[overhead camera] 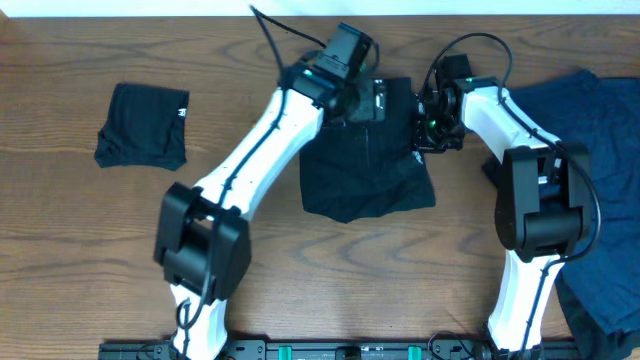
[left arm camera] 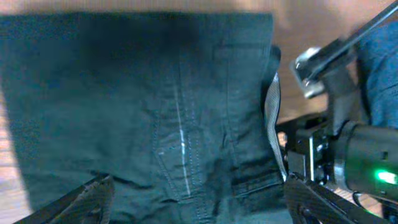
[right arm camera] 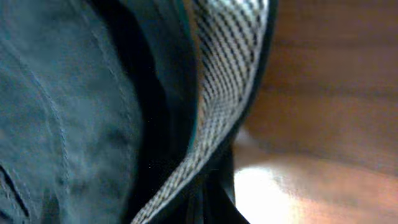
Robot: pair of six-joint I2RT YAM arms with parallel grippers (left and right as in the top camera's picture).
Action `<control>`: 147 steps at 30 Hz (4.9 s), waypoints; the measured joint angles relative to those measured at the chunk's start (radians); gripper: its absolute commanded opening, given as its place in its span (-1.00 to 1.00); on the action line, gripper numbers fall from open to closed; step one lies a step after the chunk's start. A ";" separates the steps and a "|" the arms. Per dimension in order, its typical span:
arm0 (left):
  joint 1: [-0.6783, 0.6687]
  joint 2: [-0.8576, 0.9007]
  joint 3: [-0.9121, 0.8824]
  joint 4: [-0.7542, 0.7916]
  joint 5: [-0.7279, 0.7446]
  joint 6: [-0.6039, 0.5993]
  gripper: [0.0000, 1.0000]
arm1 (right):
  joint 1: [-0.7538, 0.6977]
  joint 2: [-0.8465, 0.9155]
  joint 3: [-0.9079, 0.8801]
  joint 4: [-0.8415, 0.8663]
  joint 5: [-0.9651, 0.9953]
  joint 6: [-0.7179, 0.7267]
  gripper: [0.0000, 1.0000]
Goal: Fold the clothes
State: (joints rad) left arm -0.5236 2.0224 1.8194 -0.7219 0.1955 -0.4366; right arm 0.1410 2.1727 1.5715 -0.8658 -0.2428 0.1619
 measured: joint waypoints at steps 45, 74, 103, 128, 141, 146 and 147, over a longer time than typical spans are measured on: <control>0.082 0.214 0.003 0.167 -0.124 0.157 -0.56 | 0.060 -0.139 -0.295 -0.059 -0.171 -0.032 -0.98; 0.033 0.023 -0.039 0.045 0.180 0.193 -0.88 | -0.011 -0.096 0.245 -0.031 -0.159 -0.097 -0.98; -0.092 0.306 -0.046 0.077 0.299 0.149 -0.88 | -0.018 0.175 0.248 0.212 -0.090 -0.067 -0.86; -0.095 0.068 -0.092 -0.366 0.144 0.148 -0.86 | -0.181 0.003 0.352 -0.014 -0.086 -0.063 0.99; -0.012 0.069 -0.325 -0.186 0.079 0.053 -0.86 | -0.181 0.003 0.352 -0.016 -0.081 -0.063 0.99; 0.063 0.069 -0.351 -0.196 0.077 0.020 -0.86 | -0.181 0.003 0.352 -0.016 -0.081 -0.063 0.99; 0.077 0.069 -0.355 -0.196 0.071 0.017 -0.86 | -0.181 0.003 0.352 -0.016 -0.081 -0.063 0.98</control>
State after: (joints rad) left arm -0.4469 2.0911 1.4647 -0.9180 0.2668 -0.4194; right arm -0.0399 2.1757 1.9232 -0.8814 -0.3241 0.0986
